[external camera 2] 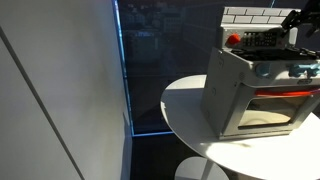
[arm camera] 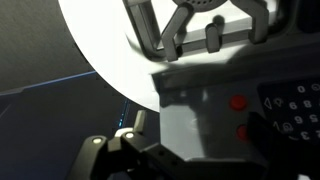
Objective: Press the top red button on the right
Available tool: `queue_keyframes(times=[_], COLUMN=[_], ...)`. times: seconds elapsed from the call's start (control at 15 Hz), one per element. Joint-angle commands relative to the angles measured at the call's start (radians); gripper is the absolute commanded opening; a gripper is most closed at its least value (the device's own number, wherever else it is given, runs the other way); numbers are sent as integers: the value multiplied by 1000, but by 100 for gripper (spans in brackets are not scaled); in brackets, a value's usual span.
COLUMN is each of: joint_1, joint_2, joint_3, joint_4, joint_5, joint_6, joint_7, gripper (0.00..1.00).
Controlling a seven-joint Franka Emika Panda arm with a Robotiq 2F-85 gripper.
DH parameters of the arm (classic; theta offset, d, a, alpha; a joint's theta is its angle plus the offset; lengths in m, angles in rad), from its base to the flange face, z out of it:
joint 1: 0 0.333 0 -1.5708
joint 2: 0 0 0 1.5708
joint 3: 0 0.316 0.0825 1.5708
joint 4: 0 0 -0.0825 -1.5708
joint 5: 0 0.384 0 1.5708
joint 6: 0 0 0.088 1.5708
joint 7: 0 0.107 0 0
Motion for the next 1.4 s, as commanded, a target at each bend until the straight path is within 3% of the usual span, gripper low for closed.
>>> queue_keyframes(times=[0.0,0.2,0.93,1.33], joint_1=[9,3,-11,-14], joint_2=[-32,-86,-243,-343], joint_3=[-11,-7,-23,-32], joint_4=[-5,-22,37,11], joint_5=[34,82,169,172], joint_6=[-47,-133,-702,-861], joint_7=[-19,-66,-227,-270], gripper=[100,100,100,100])
